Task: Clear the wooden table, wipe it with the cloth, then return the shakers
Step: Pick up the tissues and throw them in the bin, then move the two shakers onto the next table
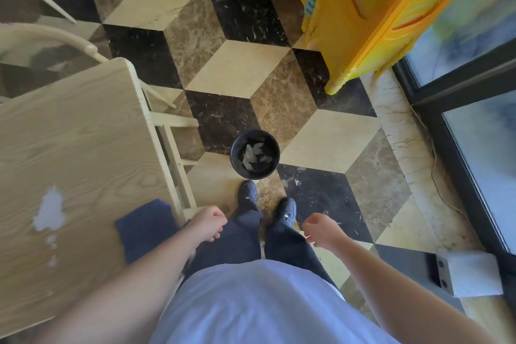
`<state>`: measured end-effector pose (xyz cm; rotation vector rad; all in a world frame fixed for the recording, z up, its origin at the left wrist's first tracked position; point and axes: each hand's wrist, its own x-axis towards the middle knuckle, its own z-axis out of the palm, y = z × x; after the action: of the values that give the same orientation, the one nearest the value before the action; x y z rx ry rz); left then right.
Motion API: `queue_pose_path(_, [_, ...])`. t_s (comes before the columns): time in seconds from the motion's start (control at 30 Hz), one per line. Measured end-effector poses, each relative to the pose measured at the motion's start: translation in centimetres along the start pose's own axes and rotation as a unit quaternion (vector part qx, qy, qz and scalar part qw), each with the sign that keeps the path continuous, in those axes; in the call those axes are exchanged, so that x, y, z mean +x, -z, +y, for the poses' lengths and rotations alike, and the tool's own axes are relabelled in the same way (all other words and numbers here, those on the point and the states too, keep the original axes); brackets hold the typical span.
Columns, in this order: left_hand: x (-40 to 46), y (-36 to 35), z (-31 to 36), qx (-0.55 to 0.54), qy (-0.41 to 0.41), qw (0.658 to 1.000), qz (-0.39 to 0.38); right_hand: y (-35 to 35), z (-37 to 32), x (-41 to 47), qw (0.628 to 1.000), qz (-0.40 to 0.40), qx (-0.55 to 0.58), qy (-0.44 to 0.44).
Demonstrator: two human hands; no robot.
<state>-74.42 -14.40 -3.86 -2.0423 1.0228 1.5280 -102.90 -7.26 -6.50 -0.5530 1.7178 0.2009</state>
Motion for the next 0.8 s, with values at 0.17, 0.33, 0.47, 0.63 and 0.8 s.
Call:
queue_pose_path(0.17, [-2.3,-1.7,0.6,-0.011,-0.026,0.999,0.033,0.5,3.9,-0.8,1.000,-0.002,0.024,-0.020])
queue_pose_path(0.33, [-5.5,-5.5,0.3,-0.064,-0.073,0.995,0.032,0.0,7.1,-1.0,0.998,-0.005,-0.058,-0.008])
queue_pose_path(0.47, [-7.7,-9.0,-3.1,-0.039,-0.106,0.994,0.004,-1.0,7.5,-2.6,0.993,-0.018,-0.115,0.007])
queue_pose_path(0.63, [-9.1,-10.4,-10.8,-0.006,-0.052,0.999,0.001,-2.9,6.6,-6.1,0.995,0.017,-0.084,0.053])
queue_pose_path(0.8, [-10.3,-9.8,-19.0,-0.109,-0.002,0.992,0.067,-8.0,8.2,-6.9,0.981,0.019,-0.184,0.064])
